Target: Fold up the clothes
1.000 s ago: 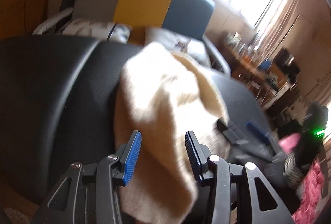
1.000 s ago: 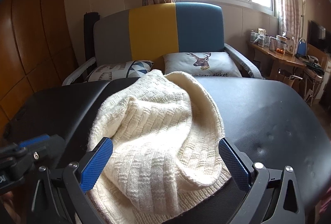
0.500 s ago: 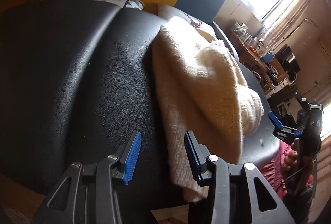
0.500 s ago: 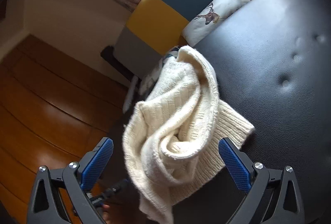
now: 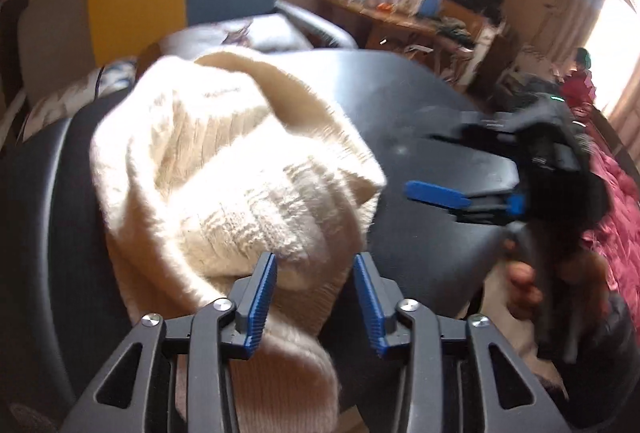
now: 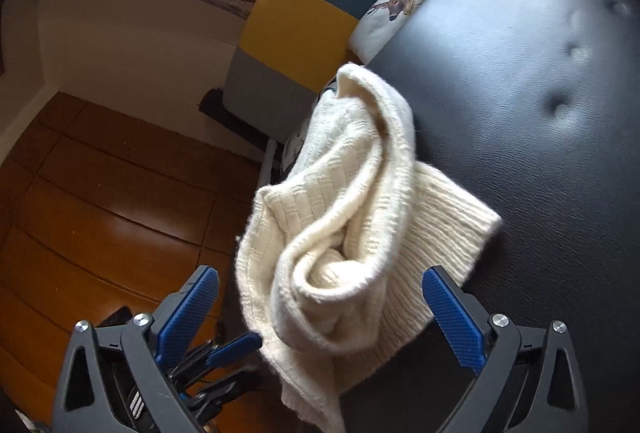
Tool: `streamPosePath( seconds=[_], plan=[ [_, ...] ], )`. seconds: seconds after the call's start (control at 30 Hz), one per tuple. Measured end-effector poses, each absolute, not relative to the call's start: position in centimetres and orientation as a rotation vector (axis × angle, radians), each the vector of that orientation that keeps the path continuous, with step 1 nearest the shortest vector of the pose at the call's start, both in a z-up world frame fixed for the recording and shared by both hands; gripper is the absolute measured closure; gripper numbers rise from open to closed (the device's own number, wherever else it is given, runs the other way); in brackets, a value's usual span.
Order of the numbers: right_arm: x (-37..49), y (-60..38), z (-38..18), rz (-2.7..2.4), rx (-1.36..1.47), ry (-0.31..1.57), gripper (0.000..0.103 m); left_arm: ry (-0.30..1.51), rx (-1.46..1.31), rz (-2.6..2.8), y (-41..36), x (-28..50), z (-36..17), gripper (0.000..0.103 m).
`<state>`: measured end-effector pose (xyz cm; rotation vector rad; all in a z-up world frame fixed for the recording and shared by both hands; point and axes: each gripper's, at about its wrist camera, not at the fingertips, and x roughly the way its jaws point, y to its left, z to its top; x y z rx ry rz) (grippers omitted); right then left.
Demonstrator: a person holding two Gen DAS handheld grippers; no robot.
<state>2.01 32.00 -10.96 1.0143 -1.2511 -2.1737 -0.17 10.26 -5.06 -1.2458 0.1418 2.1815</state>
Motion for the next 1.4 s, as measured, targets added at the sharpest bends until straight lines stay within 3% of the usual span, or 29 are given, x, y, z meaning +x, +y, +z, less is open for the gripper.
streamPosePath(
  seconds=[0.33,0.37,0.4,0.43,0.63,0.77,0.97,1.07,1.2,1.4],
  plan=[
    [2.3,33.0,-12.5,-2.173,1.021,-1.292,0.000,-0.105,-1.390,2.176,8.0,-2.2,-6.6,0.066],
    [2.3,33.0,-12.6,-2.172,1.022,-1.295,0.000,-0.125,-1.383,2.174,8.0,-2.3,-6.6,0.070],
    [2.4,32.9,-12.5,-2.183,1.028,-1.279,0.000,-0.144,-1.376,2.171,8.0,-2.5,-6.5,0.086],
    [2.5,32.8,-12.3,-2.201,1.034,-1.256,0.000,-0.164,-1.369,2.169,8.0,-2.6,-6.4,0.092],
    [3.5,32.5,-10.8,-2.329,1.056,-1.091,0.000,-0.538,-1.195,2.218,-0.2,-4.2,-0.8,0.095],
    [3.4,31.4,-10.5,-2.369,1.097,-0.997,0.000,-0.661,-1.113,2.359,-7.8,-5.6,2.2,0.095],
    [2.1,28.5,-10.5,-2.381,1.206,-0.854,0.000,-0.804,-1.290,2.492,-14.6,-7.3,-1.6,0.097],
    [1.1,26.4,-9.7,-2.395,1.234,-0.702,0.000,-0.841,-1.296,2.455,-15.8,-5.5,-3.1,0.086],
    [0.1,24.9,-8.8,-2.359,1.227,-0.637,0.000,-0.709,-1.266,2.463,-16.2,-2.5,-3.3,0.080],
    [-0.8,25.1,-6.8,-2.346,1.165,-0.717,0.000,-0.645,-1.273,2.339,-13.9,-1.7,-5.2,0.070]
  ],
)
